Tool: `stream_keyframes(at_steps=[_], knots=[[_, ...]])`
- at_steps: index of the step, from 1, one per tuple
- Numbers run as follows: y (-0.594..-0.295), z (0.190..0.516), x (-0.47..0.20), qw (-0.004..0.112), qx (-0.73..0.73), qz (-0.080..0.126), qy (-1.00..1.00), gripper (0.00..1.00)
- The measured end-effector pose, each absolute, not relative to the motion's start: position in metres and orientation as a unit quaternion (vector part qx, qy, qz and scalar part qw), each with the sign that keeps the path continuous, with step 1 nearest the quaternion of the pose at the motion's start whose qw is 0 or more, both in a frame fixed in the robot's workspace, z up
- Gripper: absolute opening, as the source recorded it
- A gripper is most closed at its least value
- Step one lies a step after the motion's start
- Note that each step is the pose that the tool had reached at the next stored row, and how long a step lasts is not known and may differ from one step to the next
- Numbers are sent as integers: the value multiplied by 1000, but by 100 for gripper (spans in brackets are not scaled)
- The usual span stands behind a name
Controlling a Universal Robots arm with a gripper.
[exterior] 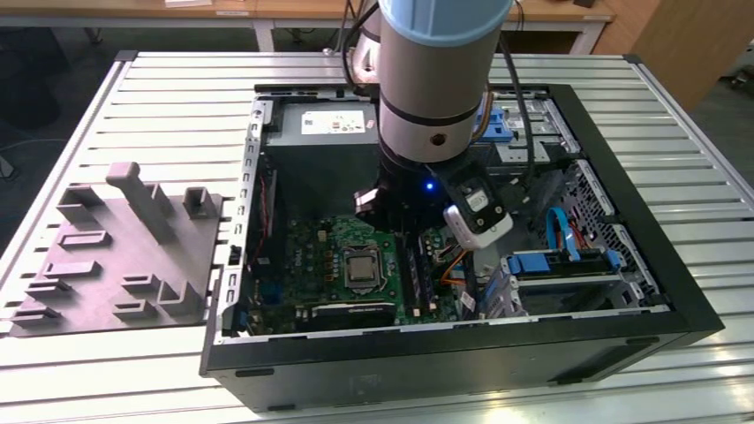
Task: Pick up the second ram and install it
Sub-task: 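Insert the second ram into the second slot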
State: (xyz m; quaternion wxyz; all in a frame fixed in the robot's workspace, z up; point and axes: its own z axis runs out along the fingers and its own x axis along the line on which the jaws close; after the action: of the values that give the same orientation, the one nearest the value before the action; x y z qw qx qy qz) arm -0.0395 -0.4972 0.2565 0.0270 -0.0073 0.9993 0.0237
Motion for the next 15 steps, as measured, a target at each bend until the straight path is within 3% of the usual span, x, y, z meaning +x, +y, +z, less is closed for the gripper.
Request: stream_keyframes(at_steps=[15], knots=[[-496,250,-37,27,-7,22,999,11]])
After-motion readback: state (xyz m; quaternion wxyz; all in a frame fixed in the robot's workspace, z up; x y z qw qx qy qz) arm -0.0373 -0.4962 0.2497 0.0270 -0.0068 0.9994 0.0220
